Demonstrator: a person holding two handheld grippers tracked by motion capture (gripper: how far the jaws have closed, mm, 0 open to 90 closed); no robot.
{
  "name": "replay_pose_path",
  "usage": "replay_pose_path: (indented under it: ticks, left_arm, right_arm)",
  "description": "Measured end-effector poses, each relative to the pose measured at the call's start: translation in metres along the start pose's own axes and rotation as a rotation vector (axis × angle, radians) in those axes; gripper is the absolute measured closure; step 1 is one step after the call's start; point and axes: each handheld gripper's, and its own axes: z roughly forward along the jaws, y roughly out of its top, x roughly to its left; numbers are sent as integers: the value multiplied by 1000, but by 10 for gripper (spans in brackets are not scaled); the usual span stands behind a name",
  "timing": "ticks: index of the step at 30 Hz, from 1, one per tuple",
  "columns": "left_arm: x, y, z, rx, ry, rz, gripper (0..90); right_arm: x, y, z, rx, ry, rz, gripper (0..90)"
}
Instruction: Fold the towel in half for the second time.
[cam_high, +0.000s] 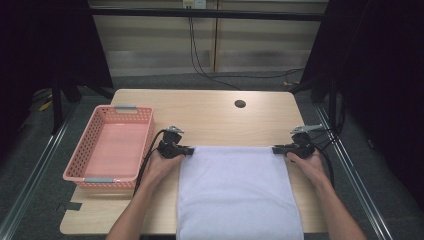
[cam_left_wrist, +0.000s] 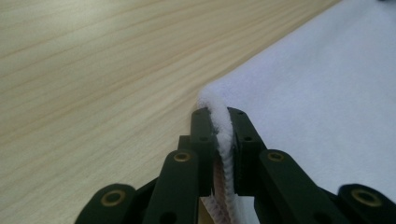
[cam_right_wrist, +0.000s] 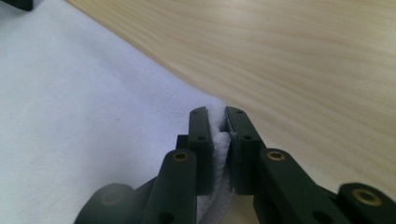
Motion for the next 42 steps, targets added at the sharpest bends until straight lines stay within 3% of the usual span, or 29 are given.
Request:
replay_pose_path:
  ticks: [6,11,21,27,30,32,37,40,42]
  left_arm:
    - [-6,12,-16,-76,-22,1,830]
    - [-8,28,-34,-141,-46,7,831]
    - [-4,53,-54,-186,-21,29,833]
    - [3,71,-63,-231,9,20,836]
    - [7,80,-64,-222,33,33,837]
    - [10,85,-68,-247,30,25,837]
    - [2,85,-78,-281,15,57,836]
    - [-10,74,-83,-287,-3,71,837]
    - [-20,65,-87,-306,-19,80,836]
  right_arm:
    - [-3,6,-17,-74,35,29,832]
    - [-3,20,-30,-131,28,19,832]
    - [0,55,-48,-213,2,-9,835]
    - [1,78,-50,-270,-11,6,836]
    - [2,89,-47,-277,-12,3,837]
    - [1,94,-47,-276,-21,7,837]
    - [1,98,-56,-319,-10,-3,837]
    - [13,84,-63,-343,33,-41,837]
    - [19,74,-67,-331,39,-62,837]
